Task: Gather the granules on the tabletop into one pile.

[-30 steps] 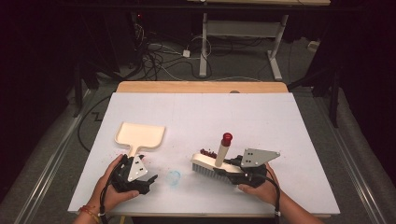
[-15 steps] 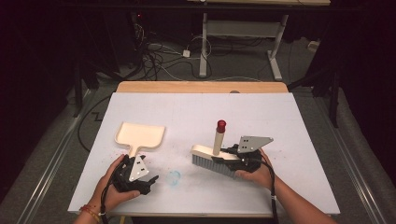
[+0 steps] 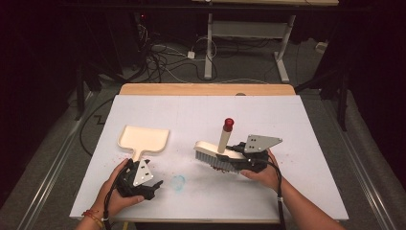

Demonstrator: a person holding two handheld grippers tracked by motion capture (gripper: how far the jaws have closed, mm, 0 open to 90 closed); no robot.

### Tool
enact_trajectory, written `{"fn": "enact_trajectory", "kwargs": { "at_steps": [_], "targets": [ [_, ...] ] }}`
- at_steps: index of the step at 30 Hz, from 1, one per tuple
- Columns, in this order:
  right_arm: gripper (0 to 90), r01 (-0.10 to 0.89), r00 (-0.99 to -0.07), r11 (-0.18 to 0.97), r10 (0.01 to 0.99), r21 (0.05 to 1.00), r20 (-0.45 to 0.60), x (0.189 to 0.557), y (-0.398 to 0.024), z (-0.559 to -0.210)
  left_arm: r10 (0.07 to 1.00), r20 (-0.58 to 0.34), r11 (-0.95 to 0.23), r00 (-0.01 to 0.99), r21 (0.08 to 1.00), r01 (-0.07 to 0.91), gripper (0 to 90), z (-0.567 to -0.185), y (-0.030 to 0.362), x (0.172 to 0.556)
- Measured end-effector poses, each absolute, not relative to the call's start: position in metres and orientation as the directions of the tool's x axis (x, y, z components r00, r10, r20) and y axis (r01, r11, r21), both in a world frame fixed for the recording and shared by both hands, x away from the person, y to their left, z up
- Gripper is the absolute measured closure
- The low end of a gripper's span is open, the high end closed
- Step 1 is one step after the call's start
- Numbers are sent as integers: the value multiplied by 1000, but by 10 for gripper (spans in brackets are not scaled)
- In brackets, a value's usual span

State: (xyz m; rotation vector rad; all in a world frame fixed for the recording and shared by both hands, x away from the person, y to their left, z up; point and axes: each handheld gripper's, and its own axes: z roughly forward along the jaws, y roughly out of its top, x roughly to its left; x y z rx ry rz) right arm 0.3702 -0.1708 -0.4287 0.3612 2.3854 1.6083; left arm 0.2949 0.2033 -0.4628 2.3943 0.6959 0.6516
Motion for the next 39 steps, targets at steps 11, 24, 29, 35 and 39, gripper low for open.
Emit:
{"fn": "enact_trajectory", "kwargs": {
  "at_steps": [11,24,29,35,39],
  "targets": [
    [675,74,-871,330,481,941,-100,357,-204,-397,605,291,-704,741,630,327,180,-462,205,294],
    [674,156,-811,402,574,902,-115,329,-260,-389,606,302,-706,736,630,323,179,-461,205,294],
    [675,183,-806,408,583,895,-101,319,-276,-389,607,304,-705,735,632,321,179,-460,204,295],
    [675,206,-823,469,557,859,-106,303,-287,-392,615,305,-695,727,644,319,179,-458,205,296],
    [675,223,-840,477,537,850,-81,295,-293,-392,617,309,-694,723,647,316,179,-457,206,297]
  ]
}}
